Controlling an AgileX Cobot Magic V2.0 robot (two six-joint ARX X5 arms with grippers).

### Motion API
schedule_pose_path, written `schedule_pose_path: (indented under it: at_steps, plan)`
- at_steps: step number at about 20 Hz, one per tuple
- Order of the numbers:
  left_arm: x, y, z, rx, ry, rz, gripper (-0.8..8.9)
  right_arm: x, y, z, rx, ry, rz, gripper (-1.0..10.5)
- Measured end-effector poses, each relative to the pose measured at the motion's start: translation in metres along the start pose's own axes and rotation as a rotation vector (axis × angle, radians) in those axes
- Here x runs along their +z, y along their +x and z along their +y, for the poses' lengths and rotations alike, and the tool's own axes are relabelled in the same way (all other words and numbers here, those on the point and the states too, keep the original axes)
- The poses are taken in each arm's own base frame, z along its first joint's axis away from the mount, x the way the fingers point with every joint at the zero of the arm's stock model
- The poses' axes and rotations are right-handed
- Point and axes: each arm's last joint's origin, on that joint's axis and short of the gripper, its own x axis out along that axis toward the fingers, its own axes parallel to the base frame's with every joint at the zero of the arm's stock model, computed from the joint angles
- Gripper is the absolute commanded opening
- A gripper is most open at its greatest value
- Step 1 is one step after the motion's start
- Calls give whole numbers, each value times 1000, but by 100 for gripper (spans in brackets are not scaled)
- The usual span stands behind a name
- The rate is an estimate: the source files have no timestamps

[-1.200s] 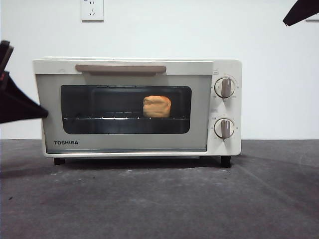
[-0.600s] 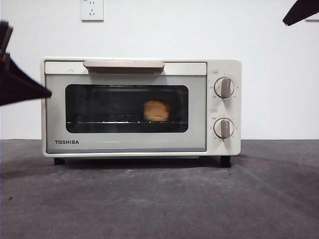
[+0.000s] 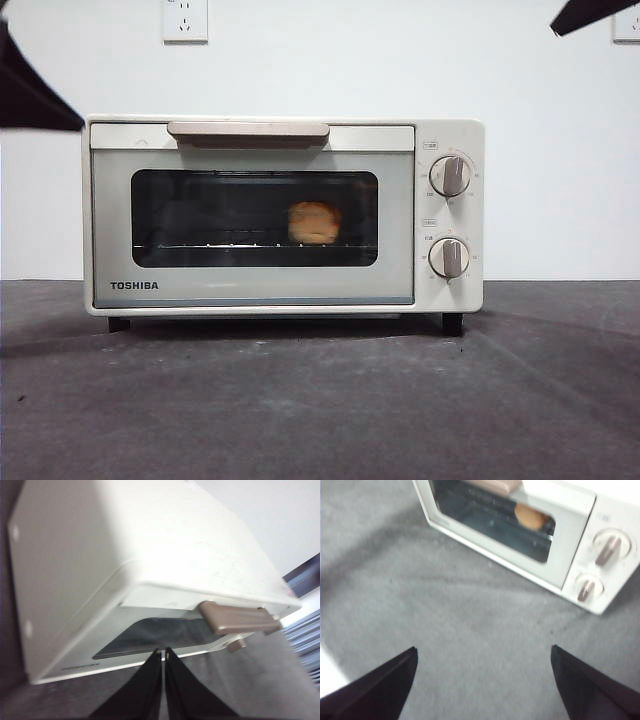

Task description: The left arm flap open the oven, the right arm pick bread and place it into oven, the left arm flap close the oven

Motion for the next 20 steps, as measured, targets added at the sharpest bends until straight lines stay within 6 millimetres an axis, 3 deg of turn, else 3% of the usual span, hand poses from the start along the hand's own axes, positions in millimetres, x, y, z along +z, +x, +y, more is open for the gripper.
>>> schedule_pose_path:
  at_steps: [12,20]
  plan:
    - [26,-50,-77,184,280,76,17,5,12,1,2,0,-9,423]
    - [21,-71,-94,171,336,96,17,13,16,3,12,2,-71,423]
